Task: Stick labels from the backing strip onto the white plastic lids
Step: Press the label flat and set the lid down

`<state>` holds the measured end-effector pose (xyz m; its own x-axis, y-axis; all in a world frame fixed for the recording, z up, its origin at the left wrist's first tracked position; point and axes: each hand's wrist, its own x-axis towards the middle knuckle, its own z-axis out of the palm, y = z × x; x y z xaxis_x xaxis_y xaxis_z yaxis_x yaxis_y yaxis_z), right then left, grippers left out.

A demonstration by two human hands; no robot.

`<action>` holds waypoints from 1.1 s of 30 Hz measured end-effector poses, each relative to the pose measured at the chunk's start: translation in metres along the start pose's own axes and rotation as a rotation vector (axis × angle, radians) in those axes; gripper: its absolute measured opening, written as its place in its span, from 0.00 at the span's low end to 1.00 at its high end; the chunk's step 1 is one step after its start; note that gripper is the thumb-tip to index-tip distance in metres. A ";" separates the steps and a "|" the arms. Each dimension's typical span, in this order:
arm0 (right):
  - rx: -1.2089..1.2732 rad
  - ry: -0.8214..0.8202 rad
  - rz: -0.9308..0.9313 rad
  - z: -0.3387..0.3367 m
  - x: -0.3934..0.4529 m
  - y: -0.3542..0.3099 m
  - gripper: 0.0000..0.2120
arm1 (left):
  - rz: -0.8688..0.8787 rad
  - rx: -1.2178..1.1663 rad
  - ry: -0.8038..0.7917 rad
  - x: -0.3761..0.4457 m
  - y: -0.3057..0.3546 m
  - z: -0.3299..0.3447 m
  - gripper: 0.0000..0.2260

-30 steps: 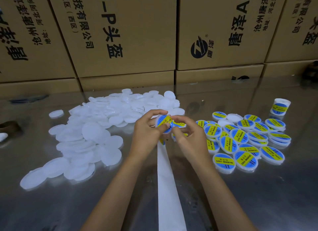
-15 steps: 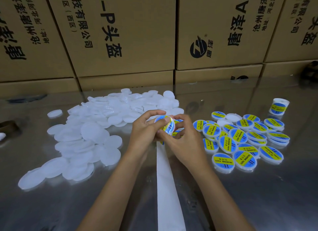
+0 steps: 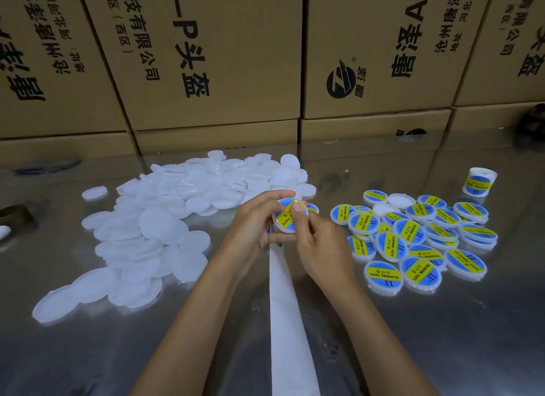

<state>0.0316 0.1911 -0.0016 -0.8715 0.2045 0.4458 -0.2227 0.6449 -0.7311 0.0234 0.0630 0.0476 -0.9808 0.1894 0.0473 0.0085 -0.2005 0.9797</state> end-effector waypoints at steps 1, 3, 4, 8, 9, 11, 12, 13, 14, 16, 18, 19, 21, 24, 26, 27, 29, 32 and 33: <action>0.004 0.025 0.010 0.000 0.002 0.001 0.26 | 0.005 0.036 -0.043 -0.001 -0.001 0.000 0.15; -0.003 0.061 0.041 -0.001 0.005 0.002 0.27 | 0.016 0.111 -0.117 -0.003 -0.005 0.000 0.18; -0.008 0.071 0.052 -0.001 0.006 0.003 0.27 | 0.024 0.128 -0.140 -0.003 -0.007 0.000 0.19; 0.107 0.103 0.074 -0.003 0.007 0.004 0.30 | 0.052 0.071 -0.120 -0.003 -0.006 0.001 0.19; 0.160 0.106 0.086 -0.003 0.007 0.004 0.30 | 0.055 0.059 -0.101 -0.003 -0.006 0.001 0.19; 0.230 0.092 0.103 -0.003 0.007 0.003 0.31 | 0.068 0.059 -0.055 -0.003 -0.005 0.000 0.17; 0.249 0.064 0.106 -0.003 0.006 0.002 0.31 | 0.075 0.061 -0.029 -0.003 -0.005 -0.001 0.17; 0.274 0.024 0.102 -0.002 0.005 0.001 0.31 | 0.081 0.058 0.000 -0.002 -0.005 -0.001 0.16; 0.296 -0.022 0.087 -0.001 0.004 0.000 0.31 | 0.085 0.048 0.032 -0.002 -0.005 -0.002 0.15; 0.277 -0.100 0.047 0.000 0.002 -0.002 0.32 | 0.092 0.020 0.091 -0.001 -0.005 -0.002 0.14; 0.231 -0.139 0.027 0.000 0.001 -0.002 0.32 | 0.103 0.012 0.123 -0.001 -0.004 -0.003 0.13; 0.218 -0.142 0.023 0.000 0.001 -0.001 0.30 | 0.105 0.010 0.135 -0.001 -0.004 -0.003 0.12; 0.217 -0.125 0.019 0.000 0.003 0.001 0.28 | 0.098 -0.015 0.169 -0.001 -0.004 -0.003 0.10; 0.218 -0.106 0.001 0.000 0.004 0.002 0.27 | 0.080 -0.064 0.209 0.000 -0.004 -0.005 0.07; 0.216 -0.100 -0.030 0.000 0.002 0.002 0.26 | 0.081 -0.061 0.213 0.000 -0.004 -0.007 0.06; 0.213 -0.099 -0.044 0.000 0.002 0.002 0.26 | 0.081 -0.052 0.207 0.001 -0.004 -0.007 0.06; 0.210 -0.099 -0.060 0.000 0.000 0.001 0.25 | 0.086 -0.041 0.195 0.001 -0.005 -0.007 0.05; 0.213 -0.095 -0.068 0.002 -0.001 -0.001 0.24 | 0.091 -0.043 0.183 0.003 -0.006 -0.008 0.04; 0.215 -0.086 -0.069 0.002 -0.001 -0.001 0.23 | 0.089 -0.041 0.177 0.003 -0.007 -0.007 0.05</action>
<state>0.0322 0.1889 -0.0023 -0.8831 0.0963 0.4592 -0.3625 0.4816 -0.7979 0.0186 0.0579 0.0399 -0.9955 -0.0020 0.0946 0.0921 -0.2481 0.9643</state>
